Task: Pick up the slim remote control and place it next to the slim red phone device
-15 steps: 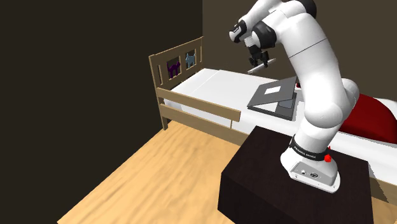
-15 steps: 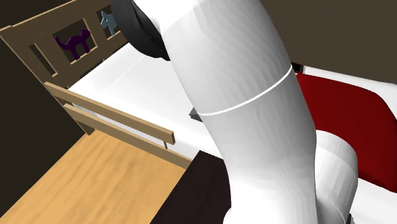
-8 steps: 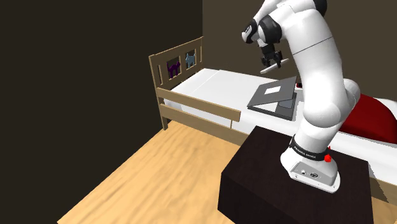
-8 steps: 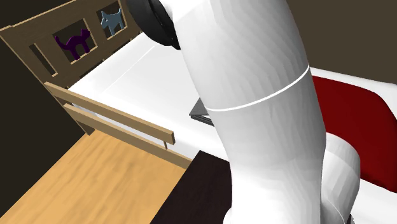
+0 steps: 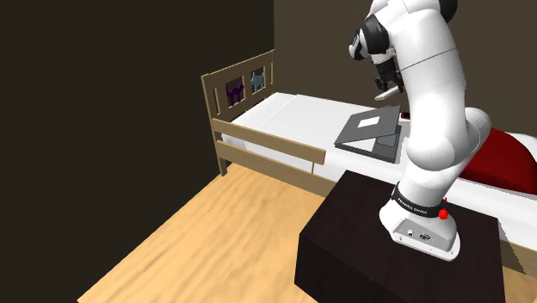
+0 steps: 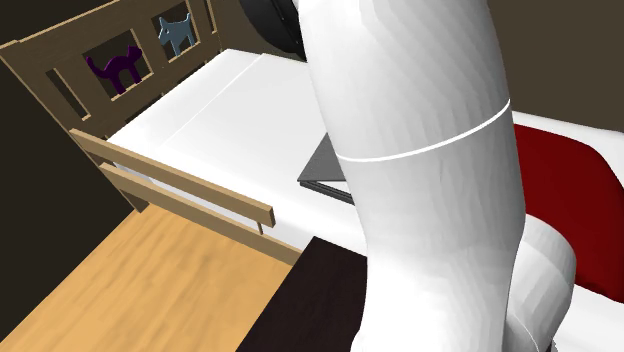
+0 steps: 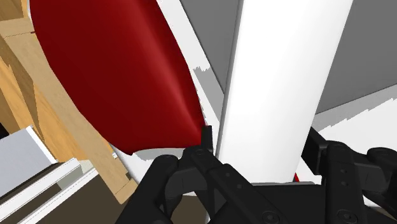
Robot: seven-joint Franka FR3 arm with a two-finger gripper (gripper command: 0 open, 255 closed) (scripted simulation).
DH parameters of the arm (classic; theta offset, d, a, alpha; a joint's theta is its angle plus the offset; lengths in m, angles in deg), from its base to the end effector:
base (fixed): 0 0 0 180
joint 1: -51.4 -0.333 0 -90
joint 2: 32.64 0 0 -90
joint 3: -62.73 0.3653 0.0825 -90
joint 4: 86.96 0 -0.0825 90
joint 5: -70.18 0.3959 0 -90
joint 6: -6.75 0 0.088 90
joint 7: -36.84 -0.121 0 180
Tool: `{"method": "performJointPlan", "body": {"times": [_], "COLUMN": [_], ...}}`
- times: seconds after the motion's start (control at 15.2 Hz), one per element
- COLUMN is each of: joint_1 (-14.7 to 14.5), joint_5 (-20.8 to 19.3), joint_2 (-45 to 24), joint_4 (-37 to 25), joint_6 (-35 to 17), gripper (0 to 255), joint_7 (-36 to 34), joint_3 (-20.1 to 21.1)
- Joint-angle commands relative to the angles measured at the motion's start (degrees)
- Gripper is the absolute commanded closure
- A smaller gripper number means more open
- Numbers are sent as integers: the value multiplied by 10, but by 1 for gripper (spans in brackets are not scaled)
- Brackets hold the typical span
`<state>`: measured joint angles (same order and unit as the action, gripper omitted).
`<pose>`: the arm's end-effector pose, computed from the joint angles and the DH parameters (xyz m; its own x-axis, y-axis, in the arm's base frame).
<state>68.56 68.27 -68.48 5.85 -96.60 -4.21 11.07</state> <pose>0.3266 -0.5878 0.3838 -0.2400 -0.9577 0.1586 -0.8135 0.2876 0.5056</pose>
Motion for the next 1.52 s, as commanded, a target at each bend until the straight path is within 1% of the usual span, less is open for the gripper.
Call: {"method": "performJointPlan", "body": {"times": [0.0, 0.26, 1.45], "joint_1": [22, 64, 89], "joint_5": [-2, -3, 33], "joint_2": [-3, -9, -76], "joint_4": [-1, -1, 39], "joint_6": [-12, -37, -132], "gripper": [255, 255, 255], "joint_7": [22, 62, 42], "joint_3": [-4, -10, 31]}}
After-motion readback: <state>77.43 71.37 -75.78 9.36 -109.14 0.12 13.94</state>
